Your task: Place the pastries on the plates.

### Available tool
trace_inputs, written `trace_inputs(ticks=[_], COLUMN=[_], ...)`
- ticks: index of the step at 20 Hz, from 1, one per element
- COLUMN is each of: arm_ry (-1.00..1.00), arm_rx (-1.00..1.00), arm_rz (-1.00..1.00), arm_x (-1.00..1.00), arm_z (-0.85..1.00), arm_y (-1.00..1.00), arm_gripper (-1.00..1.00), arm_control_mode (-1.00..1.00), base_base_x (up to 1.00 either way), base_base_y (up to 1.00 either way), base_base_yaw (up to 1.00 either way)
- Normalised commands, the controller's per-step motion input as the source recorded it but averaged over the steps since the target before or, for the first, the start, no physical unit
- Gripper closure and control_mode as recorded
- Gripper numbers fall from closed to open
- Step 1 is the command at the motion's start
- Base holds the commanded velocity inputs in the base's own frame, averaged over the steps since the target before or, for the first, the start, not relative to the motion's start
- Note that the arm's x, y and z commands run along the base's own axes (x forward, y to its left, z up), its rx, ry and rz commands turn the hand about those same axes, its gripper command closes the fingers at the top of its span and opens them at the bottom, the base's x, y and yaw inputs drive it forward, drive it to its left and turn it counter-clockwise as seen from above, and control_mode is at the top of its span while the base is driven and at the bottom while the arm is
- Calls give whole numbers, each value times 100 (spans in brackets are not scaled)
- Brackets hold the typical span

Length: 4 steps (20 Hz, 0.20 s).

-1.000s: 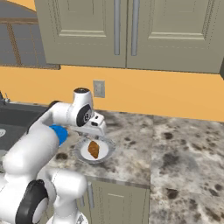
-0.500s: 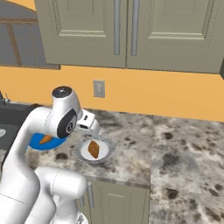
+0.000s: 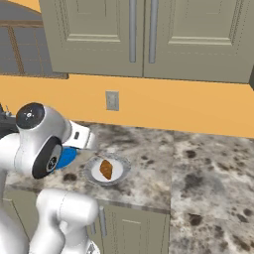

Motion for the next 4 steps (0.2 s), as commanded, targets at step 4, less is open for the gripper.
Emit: trace_inputs(ticks=[4], arm_ry=[-20], arm_rx=[0], arm_rz=[-1], arm_x=[-50], arm_z=[76], arm_y=[11], arm_gripper=[-100], arm_control_mode=[-100], base_base_x=[0], base_base_y=[0], base_base_yaw=[0])
